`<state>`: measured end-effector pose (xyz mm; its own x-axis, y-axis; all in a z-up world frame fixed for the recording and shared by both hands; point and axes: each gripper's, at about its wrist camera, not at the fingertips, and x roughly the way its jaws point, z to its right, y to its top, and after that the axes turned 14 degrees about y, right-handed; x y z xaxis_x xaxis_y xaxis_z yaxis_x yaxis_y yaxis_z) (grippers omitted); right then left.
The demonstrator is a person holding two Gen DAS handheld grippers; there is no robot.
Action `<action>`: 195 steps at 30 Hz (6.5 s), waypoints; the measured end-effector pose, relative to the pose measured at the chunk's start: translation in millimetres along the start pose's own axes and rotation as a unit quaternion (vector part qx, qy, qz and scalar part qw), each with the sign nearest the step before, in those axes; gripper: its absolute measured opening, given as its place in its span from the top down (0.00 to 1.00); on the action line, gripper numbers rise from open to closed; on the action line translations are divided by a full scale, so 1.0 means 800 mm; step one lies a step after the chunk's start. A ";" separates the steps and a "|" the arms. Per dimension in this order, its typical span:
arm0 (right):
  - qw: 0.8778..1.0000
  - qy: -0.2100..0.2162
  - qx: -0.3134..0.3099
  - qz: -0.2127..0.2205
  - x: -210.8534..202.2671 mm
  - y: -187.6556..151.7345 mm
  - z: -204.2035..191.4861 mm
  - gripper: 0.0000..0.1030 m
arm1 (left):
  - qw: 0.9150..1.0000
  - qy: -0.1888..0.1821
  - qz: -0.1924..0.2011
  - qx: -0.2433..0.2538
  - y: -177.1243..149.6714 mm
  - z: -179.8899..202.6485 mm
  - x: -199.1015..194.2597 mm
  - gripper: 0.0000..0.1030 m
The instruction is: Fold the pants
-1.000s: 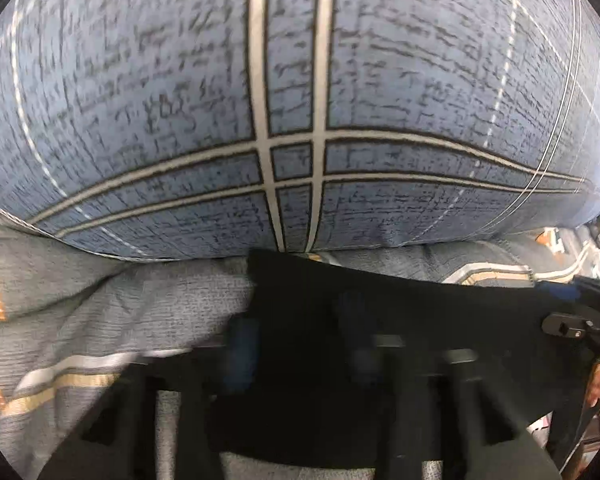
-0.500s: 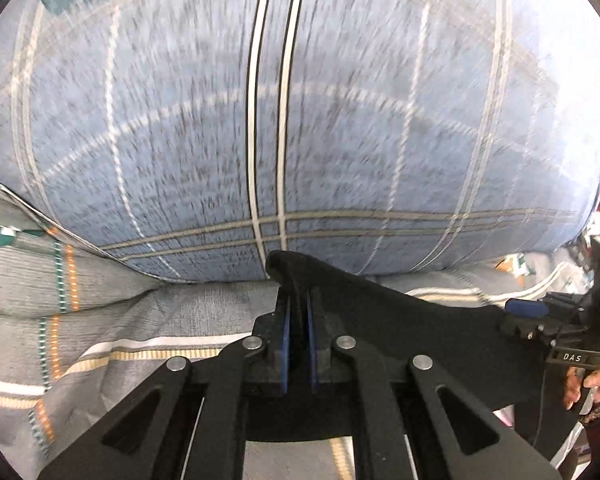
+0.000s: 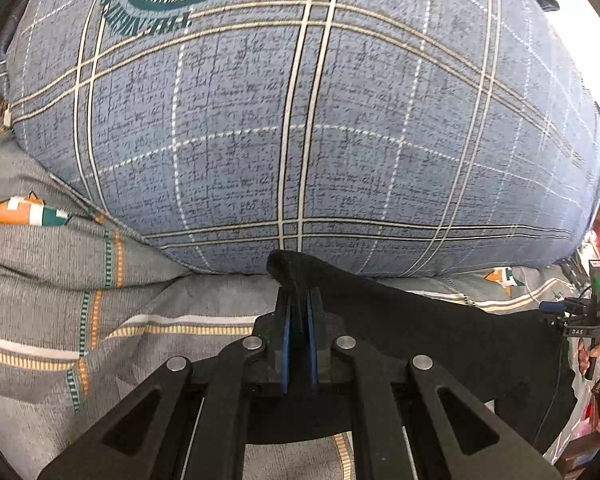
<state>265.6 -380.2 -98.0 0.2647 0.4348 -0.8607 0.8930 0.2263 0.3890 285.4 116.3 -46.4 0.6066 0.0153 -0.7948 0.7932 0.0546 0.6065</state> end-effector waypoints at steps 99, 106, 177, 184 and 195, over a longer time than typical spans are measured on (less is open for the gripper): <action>0.939 0.122 -0.310 -0.083 0.142 -0.196 -0.620 0.47 | 0.960 0.048 0.040 -0.272 -0.414 -0.214 -0.271 0.62; 0.956 0.154 -0.244 -0.047 0.117 -0.179 -0.612 0.97 | 0.959 0.040 0.053 -0.276 -0.410 -0.222 -0.276 0.61; 0.965 -0.002 0.114 0.235 -0.151 -0.276 -0.177 0.38 | 0.978 0.060 -0.022 -0.200 -0.347 -0.066 -0.202 0.53; 0.984 0.122 -0.056 0.114 -0.028 -0.169 -0.353 0.38 | 0.971 0.080 -0.028 -0.222 -0.380 -0.109 -0.204 0.53; 0.942 0.329 -0.052 -0.040 0.166 -0.128 -0.518 0.42 | 0.956 0.096 0.001 -0.278 -0.396 -0.173 -0.245 0.53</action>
<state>58.7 15.7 -115.7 -0.1158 0.8510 -0.5123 0.8508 0.3512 0.3910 -91.8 234.2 -85.6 0.5452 0.1960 -0.8151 0.6092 0.5753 0.5458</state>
